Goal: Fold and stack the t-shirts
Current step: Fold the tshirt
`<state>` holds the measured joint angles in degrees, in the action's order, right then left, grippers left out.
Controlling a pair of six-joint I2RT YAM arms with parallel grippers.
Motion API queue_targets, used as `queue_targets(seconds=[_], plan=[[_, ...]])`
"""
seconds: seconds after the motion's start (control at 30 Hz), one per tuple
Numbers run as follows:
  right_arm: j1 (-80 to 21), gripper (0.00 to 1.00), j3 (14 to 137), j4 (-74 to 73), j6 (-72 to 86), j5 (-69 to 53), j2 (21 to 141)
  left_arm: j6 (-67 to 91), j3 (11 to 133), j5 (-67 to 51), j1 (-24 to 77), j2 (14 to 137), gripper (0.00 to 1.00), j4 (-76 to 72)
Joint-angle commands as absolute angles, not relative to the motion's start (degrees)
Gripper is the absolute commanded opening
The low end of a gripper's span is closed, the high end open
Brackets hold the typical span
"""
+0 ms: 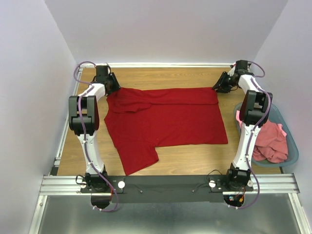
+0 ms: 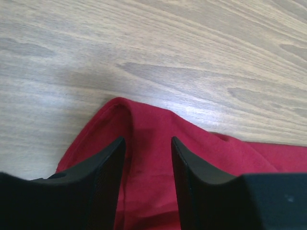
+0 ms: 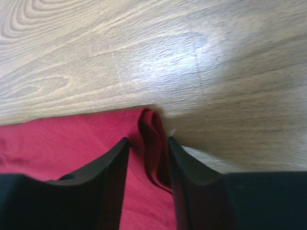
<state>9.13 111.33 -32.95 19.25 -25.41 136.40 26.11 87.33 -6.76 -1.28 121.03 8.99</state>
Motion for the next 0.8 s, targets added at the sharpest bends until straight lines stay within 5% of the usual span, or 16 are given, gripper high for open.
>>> queue_targets(seconds=[0.0, 0.53, 0.63, 0.77], plan=[[9.6, 0.43, 113.1, -33.0, 19.9, -29.0, 138.7, 26.9, 88.1, -9.4, -1.8, 123.0, 0.47, 7.2], [9.7, 0.24, 113.0, -33.0, 19.1, -28.2, 140.4, 28.1, 89.0, -12.2, -4.6, 127.2, 0.33, 3.3], [9.7, 0.20, 112.9, -33.0, 19.0, -28.1, 140.6, 27.9, 89.6, -13.3, -4.7, 128.1, 0.26, 3.0], [9.8, 0.05, 113.0, -33.0, 18.8, -26.6, 140.6, 27.3, 89.4, -12.6, -5.0, 128.1, 0.03, 2.4]])
